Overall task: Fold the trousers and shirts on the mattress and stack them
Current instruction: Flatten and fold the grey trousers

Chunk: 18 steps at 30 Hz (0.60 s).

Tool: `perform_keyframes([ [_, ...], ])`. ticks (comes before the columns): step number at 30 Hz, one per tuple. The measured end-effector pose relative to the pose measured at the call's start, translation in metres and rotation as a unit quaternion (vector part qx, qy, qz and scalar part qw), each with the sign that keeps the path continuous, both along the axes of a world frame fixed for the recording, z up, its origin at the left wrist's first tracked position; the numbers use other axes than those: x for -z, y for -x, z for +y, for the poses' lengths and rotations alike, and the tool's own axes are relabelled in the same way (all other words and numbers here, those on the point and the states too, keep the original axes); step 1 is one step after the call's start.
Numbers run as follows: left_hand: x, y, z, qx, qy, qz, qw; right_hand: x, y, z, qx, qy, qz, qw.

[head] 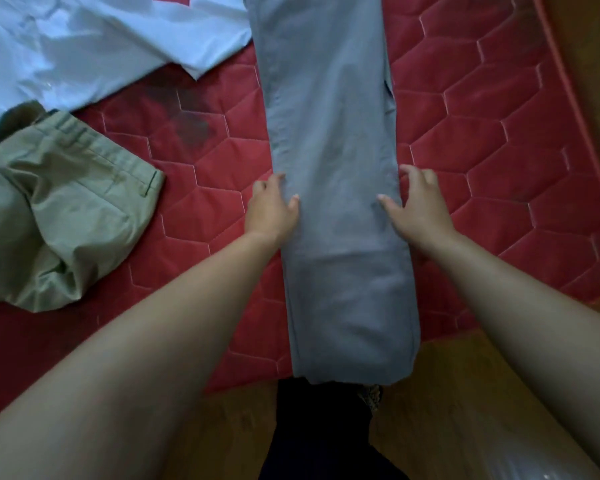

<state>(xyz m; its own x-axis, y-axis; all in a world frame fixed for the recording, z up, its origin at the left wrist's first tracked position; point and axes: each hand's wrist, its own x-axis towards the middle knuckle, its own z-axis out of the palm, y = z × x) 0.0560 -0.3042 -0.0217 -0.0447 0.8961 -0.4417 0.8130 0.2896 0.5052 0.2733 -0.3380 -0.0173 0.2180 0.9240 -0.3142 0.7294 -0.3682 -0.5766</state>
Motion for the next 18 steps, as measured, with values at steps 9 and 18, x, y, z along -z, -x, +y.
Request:
perform_keyframes([
  [9, 0.022, -0.009, 0.133, -0.019, -0.021, 0.019, 0.999, 0.017, 0.002, 0.152, 0.057, -0.066, -0.021, 0.996],
  [18, 0.037, -0.022, 0.206, -0.052, -0.094, 0.011, 0.994, 0.047, -0.002, 0.213, 0.162, -0.062, 0.073, 0.982],
])
